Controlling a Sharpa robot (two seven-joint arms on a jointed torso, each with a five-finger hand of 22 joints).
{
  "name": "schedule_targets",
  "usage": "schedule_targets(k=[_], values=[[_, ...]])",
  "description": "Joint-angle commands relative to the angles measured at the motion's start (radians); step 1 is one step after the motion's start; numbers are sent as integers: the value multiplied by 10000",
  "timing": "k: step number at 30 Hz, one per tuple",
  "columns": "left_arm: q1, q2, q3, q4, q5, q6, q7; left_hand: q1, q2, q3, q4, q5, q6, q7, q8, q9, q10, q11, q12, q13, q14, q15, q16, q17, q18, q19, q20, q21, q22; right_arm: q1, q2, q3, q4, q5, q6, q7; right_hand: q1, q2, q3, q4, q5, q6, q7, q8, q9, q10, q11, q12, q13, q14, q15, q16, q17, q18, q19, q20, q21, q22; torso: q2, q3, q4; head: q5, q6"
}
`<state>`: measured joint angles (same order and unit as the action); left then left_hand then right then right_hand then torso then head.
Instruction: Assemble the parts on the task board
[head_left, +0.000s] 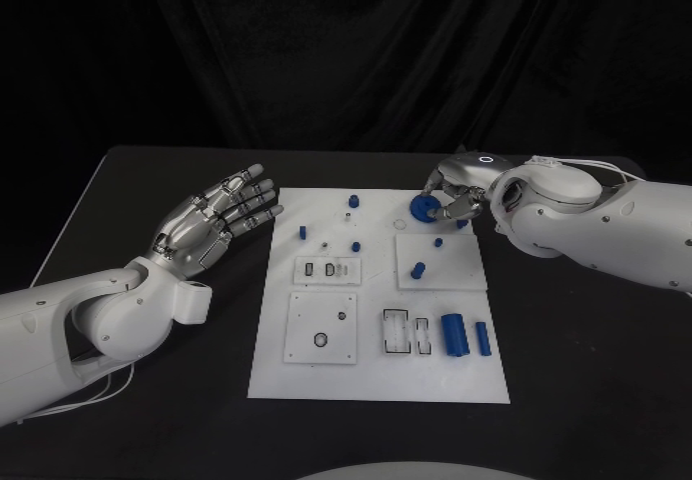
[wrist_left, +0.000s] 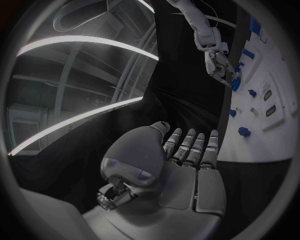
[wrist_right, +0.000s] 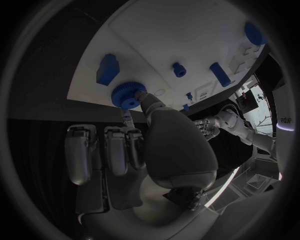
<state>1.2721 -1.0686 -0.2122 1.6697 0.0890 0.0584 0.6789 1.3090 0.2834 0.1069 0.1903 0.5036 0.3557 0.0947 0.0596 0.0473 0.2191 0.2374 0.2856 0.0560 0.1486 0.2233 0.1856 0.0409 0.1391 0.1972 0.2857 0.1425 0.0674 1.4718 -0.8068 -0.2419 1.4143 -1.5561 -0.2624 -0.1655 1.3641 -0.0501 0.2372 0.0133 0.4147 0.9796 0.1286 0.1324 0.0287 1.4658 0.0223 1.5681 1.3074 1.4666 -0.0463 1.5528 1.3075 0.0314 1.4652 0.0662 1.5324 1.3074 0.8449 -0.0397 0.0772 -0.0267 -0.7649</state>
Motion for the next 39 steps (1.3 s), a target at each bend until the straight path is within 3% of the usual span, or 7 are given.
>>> schedule_targets(k=[1,10,17,27,32,36,39], values=[[-9,-13,6,22,-39,172,1808,18,-29,58,-13,43,18,69,-3,1,-30,7,33,-11,21,83,54,12,-102,-4,39,-20,-15,-65,-18,-56,65,-356,25,-297,18,36,0,-97,251,609,-253,436,1848,1050,43,27,2634,916,59,-31,2055,-91,543,39,-42,1901,1,3,-2,6,12],[-10,-98,6,74,-39,130,1799,11,-30,75,-19,42,31,77,-1,3,-21,13,51,-8,27,88,65,14,-105,0,41,-17,-14,121,-78,-47,640,-414,-765,-17,-267,42,-24,-74,765,575,-316,657,2305,1050,-9,27,2634,926,16,-17,2095,-101,570,6,-27,1941,-2,4,-8,47,79],[-10,-117,6,106,-39,99,1778,5,-33,88,-25,42,37,81,0,4,-15,18,60,-6,35,93,75,17,-108,2,42,-16,-14,401,230,-43,932,-422,-927,121,-427,63,-75,-32,253,511,-373,740,2558,1050,-61,27,2634,934,-29,-5,2127,-109,593,-34,-13,1974,-4,-2,-16,35,89],[-10,-91,6,121,-28,78,1733,-19,-48,130,-46,40,49,93,2,6,3,33,87,-1,61,110,108,23,-119,10,47,-10,-12,491,1037,-33,749,-338,-774,341,-476,99,-81,-24,-5,456,-388,767,2704,1050,-78,27,2634,930,-44,-13,2106,-109,594,-53,-15,1977,-15,-37,3,-3,67],[-10,-112,6,152,16,47,1710,-32,-59,153,-59,42,74,96,7,9,14,38,104,1,75,120,125,26,-126,19,48,-3,-10,496,1407,-25,585,-287,-694,409,-526,119,-93,-4,-222,352,-371,734,2780,1050,-67,27,2634,928,-41,-17,2097,-108,592,-57,-20,1976,-8,-19,2,-19,12],[-10,-100,6,154,29,38,1702,-32,-59,153,-59,42,74,96,7,9,14,38,104,1,75,120,125,26,-126,19,48,-3,-10,461,1690,-23,388,-263,-515,412,-545,125,-99,7,-289,324,-365,723,2800,1050,-62,27,2634,927,-37,-19,2094,-107,590,-55,-23,1973,10,-8,42,-60,0],[-10,-92,6,159,33,37,1694,-43,-70,173,-73,45,87,98,10,11,28,41,123,5,86,129,139,29,-133,21,50,-2,-10,417,1835,-22,267,-256,-408,362,-560,130,-102,14,-361,279,-355,700,2819,1050,-54,27,2634,922,-32,-28,2069,-102,579,-52,-34,1958,2,-12,22,-35,-25]])
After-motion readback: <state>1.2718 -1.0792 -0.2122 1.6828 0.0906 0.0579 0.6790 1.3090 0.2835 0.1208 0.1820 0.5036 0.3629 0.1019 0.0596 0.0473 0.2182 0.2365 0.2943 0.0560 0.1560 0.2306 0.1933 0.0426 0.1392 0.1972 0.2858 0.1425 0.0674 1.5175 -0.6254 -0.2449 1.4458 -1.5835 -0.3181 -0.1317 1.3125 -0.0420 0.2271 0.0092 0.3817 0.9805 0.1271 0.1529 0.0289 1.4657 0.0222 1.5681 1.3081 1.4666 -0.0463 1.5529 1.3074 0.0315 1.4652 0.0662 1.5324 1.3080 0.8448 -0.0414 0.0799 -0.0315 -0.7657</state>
